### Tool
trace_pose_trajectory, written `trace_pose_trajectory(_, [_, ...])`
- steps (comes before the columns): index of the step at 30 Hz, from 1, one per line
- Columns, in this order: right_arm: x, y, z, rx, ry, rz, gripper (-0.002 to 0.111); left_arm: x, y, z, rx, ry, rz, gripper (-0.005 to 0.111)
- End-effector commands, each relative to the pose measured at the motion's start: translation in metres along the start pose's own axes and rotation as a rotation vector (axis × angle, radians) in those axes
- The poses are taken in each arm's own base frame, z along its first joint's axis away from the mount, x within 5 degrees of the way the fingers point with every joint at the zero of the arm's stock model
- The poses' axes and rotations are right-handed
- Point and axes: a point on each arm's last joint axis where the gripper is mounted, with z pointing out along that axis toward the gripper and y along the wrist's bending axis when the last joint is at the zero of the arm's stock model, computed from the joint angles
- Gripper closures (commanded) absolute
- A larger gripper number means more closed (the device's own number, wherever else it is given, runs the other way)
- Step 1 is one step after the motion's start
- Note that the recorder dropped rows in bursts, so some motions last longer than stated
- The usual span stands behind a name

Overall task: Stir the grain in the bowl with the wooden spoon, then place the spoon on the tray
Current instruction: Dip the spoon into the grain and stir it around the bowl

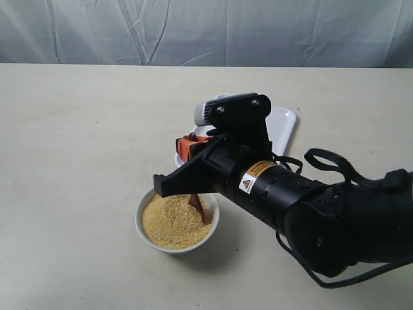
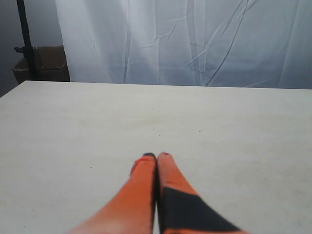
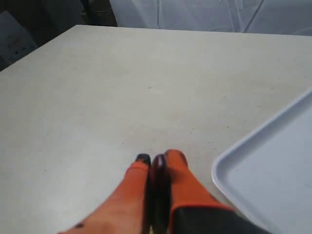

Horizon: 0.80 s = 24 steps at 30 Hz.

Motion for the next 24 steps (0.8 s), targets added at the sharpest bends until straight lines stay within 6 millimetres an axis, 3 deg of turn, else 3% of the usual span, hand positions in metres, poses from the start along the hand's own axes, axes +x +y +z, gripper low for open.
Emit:
trace_pose_trajectory(1, [0.0,0.002,0.0,-0.039,-0.009,0.036,0.109,0.0,0.0,0.0,0.001,-0.007,0.0,0.107])
trace_pose_trajectory(12, [-0.03,0.011,-0.018,-0.116,-0.145,0.033,0.109,0.0,0.0,0.0,0.001,-0.007,0.0,0.107])
trace_pose_trajectory(24, [-0.03,0.017,-0.019,-0.184,-0.14,-0.016,0.109,0.0,0.0,0.0,0.001,-0.007,0.0,0.107])
